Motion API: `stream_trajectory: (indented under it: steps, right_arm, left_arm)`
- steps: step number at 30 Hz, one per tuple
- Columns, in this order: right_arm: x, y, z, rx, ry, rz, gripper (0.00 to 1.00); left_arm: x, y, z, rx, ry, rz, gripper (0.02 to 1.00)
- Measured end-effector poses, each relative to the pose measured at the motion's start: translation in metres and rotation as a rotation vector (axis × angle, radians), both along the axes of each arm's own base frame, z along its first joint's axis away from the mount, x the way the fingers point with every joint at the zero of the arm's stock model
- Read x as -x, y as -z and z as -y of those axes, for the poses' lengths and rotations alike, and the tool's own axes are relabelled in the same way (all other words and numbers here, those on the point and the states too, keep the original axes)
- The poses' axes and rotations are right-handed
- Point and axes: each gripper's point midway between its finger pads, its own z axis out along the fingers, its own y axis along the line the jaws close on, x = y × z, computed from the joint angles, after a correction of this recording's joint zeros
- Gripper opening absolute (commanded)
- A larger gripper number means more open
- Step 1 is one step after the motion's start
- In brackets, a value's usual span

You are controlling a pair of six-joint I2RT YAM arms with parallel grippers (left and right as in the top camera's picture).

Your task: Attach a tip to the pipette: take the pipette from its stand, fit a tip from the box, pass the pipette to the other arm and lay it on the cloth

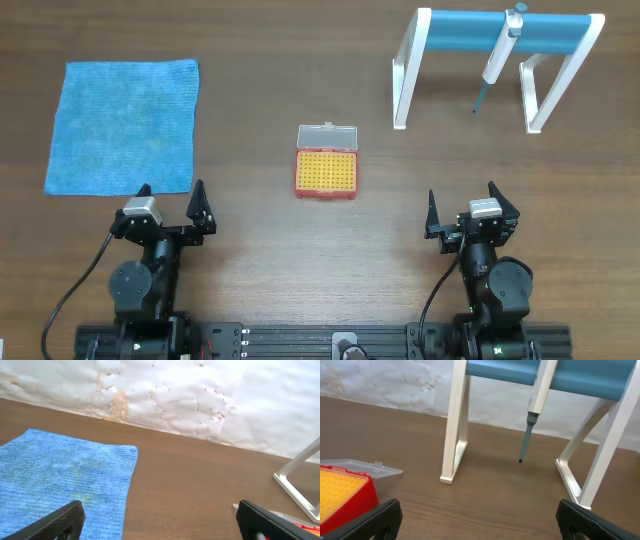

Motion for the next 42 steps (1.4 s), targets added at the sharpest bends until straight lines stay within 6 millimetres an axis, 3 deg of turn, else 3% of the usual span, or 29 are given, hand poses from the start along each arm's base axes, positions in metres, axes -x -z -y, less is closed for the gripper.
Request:
stream_trajectory:
  steps: [5, 42]
  right_arm:
    - [-0.001, -0.001, 0.02, -0.024, 0.085, 0.001, 0.976]
    - [-0.001, -0.001, 0.02, -0.035, 0.088, 0.001, 0.976]
  left_arm:
    - [0.0, 0.0, 0.0, 0.0, 0.0, 0.0, 0.982]
    - [0.0, 0.0, 0.0, 0.0, 0.0, 0.0, 0.98]
